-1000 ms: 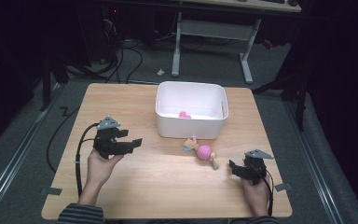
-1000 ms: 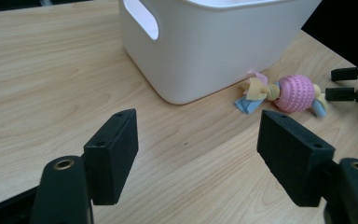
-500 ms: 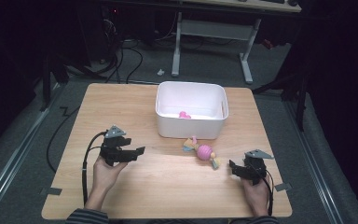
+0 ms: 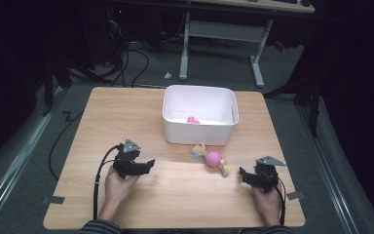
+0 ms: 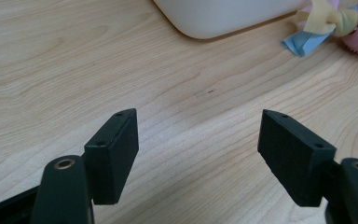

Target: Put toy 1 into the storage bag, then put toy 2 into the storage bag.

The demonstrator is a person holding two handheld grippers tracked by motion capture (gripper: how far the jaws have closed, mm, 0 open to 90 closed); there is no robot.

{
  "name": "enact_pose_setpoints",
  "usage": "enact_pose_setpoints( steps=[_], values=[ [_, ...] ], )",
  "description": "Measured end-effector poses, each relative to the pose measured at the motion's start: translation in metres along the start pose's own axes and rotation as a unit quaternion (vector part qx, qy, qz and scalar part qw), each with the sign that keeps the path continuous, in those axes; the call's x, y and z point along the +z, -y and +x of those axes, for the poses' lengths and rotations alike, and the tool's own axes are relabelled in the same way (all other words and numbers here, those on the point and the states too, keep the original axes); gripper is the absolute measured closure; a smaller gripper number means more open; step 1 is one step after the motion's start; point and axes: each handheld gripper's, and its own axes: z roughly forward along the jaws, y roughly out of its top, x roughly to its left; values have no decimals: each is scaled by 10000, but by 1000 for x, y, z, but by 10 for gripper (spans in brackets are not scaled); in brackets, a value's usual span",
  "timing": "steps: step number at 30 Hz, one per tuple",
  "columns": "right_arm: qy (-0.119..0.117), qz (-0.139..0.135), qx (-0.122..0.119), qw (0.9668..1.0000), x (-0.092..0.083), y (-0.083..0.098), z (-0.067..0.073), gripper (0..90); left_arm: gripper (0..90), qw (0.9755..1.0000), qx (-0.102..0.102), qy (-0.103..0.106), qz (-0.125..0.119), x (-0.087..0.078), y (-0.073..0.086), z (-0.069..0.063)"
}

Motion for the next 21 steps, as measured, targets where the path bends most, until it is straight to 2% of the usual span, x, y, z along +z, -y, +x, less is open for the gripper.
enact_pose_setpoints(
  steps=[9, 21],
  values=[
    [0, -3, -10, 10000, 0, 0, 0, 255, 292, 9994, 172, -301, -5, 16, 4, -6],
    [-3, -3, -9, 10000, 0, 0, 0, 255, 292, 9985, 282, -453, 84, 30, 8, -8]
  ],
)
